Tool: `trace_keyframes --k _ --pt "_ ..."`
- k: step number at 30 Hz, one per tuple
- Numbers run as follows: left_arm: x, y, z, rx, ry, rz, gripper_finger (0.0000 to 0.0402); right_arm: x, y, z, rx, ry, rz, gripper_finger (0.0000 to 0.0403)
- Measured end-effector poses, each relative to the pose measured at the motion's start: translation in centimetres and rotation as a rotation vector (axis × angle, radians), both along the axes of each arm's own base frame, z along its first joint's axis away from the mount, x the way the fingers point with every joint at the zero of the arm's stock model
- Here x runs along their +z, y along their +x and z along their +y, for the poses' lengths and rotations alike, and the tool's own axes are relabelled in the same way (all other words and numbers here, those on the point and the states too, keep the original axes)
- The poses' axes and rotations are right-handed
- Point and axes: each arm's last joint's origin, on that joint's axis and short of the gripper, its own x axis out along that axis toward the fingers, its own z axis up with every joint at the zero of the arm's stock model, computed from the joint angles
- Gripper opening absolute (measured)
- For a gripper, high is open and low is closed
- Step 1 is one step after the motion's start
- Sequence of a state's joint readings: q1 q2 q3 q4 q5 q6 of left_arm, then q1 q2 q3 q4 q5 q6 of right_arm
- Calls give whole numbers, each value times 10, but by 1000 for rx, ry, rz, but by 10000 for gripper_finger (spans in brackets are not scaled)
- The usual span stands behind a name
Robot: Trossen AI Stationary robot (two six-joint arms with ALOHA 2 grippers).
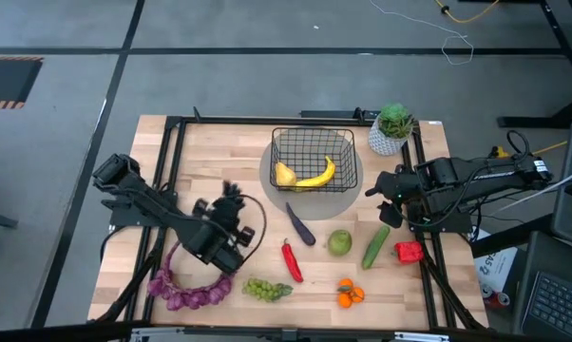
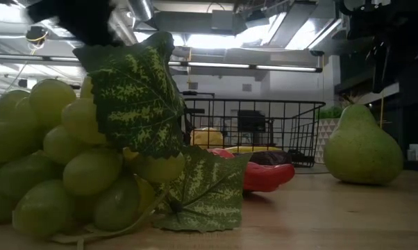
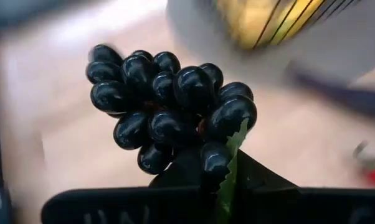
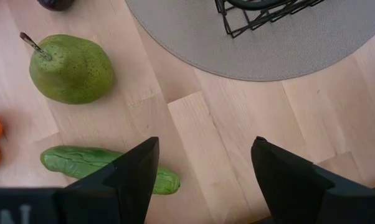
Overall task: Build produce basket
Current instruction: Put the black grapes into the black wire basket
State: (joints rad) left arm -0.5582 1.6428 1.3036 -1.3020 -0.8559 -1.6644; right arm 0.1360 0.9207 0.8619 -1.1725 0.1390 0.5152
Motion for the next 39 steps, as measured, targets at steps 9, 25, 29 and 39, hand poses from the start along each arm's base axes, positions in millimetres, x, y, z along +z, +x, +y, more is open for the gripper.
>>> trace_keyframes --k 9,25,29,39 --pt "65 41 37 -160 245 70 16 0 0 0 4 -1 0 255" --pt "120 104 145 -498 487 199 17 0 0 0 4 -1 0 255" --pt "130 115 162 -638 549 122 17 0 0 0 4 -1 0 255" --pt "125 137 183 -636 535 -74 18 0 0 0 23 -9 3 255"
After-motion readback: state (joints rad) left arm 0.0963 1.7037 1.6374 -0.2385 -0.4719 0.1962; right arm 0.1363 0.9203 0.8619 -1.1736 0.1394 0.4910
